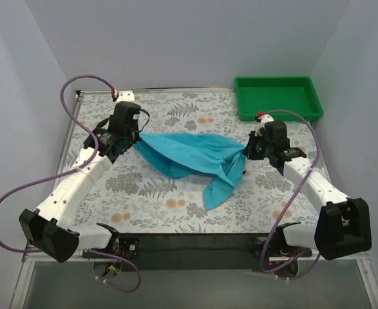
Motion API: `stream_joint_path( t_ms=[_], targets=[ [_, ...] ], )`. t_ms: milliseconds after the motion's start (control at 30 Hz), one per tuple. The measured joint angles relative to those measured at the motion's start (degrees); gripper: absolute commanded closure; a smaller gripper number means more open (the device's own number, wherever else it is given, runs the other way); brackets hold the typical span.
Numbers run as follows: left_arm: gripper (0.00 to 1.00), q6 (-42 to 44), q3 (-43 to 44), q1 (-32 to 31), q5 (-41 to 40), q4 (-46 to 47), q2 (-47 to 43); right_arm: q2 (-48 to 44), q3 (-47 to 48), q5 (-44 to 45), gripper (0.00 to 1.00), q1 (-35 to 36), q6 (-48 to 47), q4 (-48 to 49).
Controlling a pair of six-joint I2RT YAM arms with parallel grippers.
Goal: Fold and stack the t-shirts
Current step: Flatten the tshirt out
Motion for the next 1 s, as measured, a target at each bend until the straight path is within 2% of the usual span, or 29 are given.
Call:
stream_joint_path(
  t_ms=[133, 300, 500, 733, 900, 1000],
  targets=[
    [1.00, 2.5, 5.4, 3.6, -0.1, -0.7, 0.0, -2.3, 12.7, 8.3, 0.99, -1.1, -2.7, -9.1],
    [1.00, 5.2, 20.8, 3.7, -0.9, -0.9, 4.7, -3.2, 28.3, 14.5, 0.99, -1.0, -5.2, -16.6],
    [1.00, 9.9, 32.4, 4.0, -4.4, 0.9, 3.7, -7.0, 35.3, 20.2, 0.99, -1.0, -8.2, -22.0],
    [1.00, 12.3, 30.4, 4.0, -5.9, 2.2, -7.7, -9.4, 43.3, 22.8, 0.99, -1.0, -11.3, -27.8],
    [1.00, 15.2, 27.1, 4.0, -6.8, 4.8, -15.9, -11.4, 47.2, 20.3, 0.95, -1.0, -12.2, -30.3],
    [1.00, 17.3, 24.7, 4.0, -7.1, 6.7, -17.9, -10.2, 49.4, 18.4, 0.93, -1.0, -12.3, -32.3]
  ],
)
